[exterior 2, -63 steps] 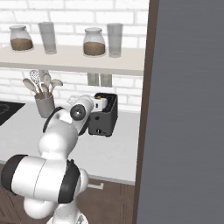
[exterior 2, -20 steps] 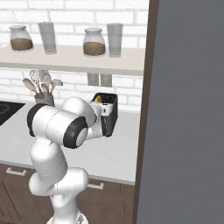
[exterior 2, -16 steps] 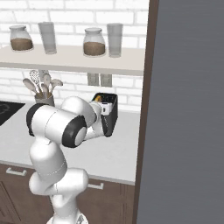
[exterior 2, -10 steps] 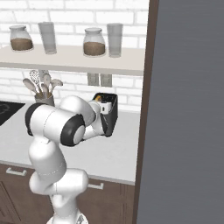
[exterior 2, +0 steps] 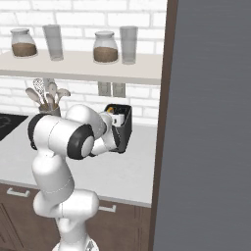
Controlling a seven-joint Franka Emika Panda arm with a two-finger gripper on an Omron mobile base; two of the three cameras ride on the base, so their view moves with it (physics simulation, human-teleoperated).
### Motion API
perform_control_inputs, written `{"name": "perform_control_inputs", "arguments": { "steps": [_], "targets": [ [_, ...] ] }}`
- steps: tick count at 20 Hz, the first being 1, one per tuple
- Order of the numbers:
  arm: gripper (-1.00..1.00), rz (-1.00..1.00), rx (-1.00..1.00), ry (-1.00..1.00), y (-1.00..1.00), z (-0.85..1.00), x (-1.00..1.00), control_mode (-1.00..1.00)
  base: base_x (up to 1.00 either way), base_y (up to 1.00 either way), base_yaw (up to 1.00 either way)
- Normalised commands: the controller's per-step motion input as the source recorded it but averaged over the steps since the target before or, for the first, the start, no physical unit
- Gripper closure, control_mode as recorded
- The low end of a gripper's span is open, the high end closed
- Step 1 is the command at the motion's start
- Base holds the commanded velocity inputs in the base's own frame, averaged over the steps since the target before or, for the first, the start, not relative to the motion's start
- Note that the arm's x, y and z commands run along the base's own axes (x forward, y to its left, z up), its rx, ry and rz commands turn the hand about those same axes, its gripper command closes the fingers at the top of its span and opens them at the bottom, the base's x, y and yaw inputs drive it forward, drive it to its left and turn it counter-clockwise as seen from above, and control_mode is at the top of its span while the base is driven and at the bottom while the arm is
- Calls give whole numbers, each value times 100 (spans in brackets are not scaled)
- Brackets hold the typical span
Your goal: Start the toaster. Once the lever pops up, take the bread to the plate on the dining counter.
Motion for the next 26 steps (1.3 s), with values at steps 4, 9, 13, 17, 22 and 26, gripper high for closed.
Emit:
{"name": "perform_control_inputs", "arguments": {
  "steps": [4, 9, 13, 17, 22, 26],
  "targets": [
    [-100, 0, 0, 0, 0, -14, 16, -100, 0, 0, 0],
    [-100, 0, 0, 0, 0, -10, 18, -100, 0, 0, 0],
    [100, 0, 0, 0, 1, -6, 14, -100, 0, 0, 0],
    [100, 0, 0, 0, 0, -1, 0, -100, 0, 0, 0],
    [100, 0, 0, 5, 0, 0, -4, -100, 0, 0, 0],
    [100, 0, 0, 3, 0, 6, -25, -100, 0, 0, 0]
  ]
}}
